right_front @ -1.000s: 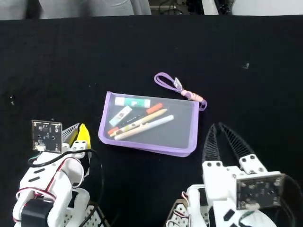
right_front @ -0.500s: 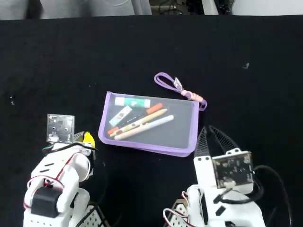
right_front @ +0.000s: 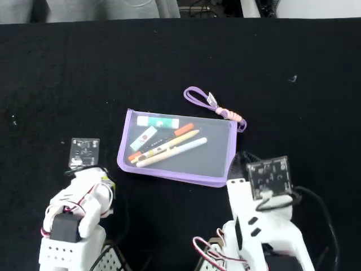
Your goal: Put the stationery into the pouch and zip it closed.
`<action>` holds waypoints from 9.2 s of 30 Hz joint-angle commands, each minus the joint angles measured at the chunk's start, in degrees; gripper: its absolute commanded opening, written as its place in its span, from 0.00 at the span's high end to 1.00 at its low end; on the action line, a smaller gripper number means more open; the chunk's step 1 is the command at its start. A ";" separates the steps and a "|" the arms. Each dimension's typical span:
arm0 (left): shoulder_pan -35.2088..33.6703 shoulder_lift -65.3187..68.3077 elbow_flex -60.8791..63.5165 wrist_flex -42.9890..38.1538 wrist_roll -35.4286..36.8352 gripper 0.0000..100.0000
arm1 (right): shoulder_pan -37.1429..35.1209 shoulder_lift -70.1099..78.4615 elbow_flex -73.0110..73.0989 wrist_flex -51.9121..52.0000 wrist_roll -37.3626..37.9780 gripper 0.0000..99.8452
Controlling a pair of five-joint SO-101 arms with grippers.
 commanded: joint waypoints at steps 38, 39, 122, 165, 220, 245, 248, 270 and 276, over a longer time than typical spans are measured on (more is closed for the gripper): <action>-5.76 0.09 9.45 -3.08 0.09 0.97 | 22.15 -4.26 31.52 -7.12 -5.54 0.99; -5.76 0.09 9.45 -3.08 0.09 0.97 | 24.18 -4.26 33.45 -8.00 -5.54 0.99; -5.67 0.09 9.45 -3.08 0.00 0.97 | 25.93 -4.26 38.99 -8.88 -5.54 0.99; -5.67 0.09 9.45 -3.08 0.00 0.97 | 25.93 -4.26 38.99 -8.88 -5.54 0.99; -5.67 0.09 9.45 -3.08 0.00 0.97 | 25.93 -4.26 38.99 -8.88 -5.54 0.99; -5.67 0.09 9.45 -3.08 0.00 0.97 | 25.93 -4.26 38.99 -8.88 -5.54 0.99; -5.67 0.09 9.45 -3.08 0.00 0.97 | 25.93 -4.26 38.99 -8.88 -5.54 0.99; -5.67 0.09 9.45 -3.08 0.00 0.97 | 25.93 -4.26 38.99 -8.88 -5.54 0.99; -5.67 0.09 9.45 -3.08 0.00 0.97 | 25.93 -4.26 38.99 -8.88 -5.54 0.99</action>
